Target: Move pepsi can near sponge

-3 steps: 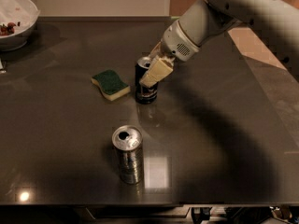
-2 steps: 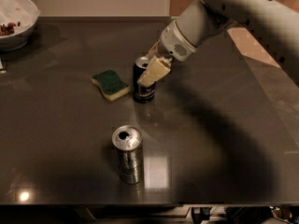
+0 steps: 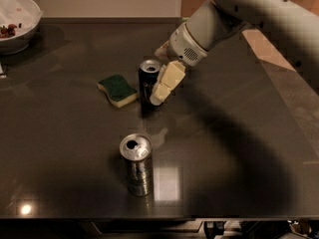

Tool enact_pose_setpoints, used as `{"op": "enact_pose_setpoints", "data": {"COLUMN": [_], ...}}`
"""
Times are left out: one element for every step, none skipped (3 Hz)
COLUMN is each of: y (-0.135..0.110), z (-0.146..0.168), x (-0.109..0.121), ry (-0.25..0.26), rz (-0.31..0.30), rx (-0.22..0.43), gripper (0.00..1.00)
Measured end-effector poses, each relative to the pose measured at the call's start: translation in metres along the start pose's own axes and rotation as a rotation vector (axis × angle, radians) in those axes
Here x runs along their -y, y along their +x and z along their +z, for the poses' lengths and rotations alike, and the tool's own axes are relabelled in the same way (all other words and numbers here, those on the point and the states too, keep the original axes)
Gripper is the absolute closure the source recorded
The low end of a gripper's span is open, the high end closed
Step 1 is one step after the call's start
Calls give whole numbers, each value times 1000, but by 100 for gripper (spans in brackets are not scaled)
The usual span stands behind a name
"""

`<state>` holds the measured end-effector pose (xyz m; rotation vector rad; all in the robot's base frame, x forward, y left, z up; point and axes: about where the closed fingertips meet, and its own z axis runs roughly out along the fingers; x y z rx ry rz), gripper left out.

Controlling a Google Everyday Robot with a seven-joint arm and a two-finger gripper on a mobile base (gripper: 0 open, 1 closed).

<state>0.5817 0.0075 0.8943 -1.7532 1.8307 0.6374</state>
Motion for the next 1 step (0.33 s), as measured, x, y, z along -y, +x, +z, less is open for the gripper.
{"op": "enact_pose_setpoints", "data": {"y": [0], "z": [0], "x": [0], "ry": [0], "rz": [0], "rx": [0], "gripper": [0]}}
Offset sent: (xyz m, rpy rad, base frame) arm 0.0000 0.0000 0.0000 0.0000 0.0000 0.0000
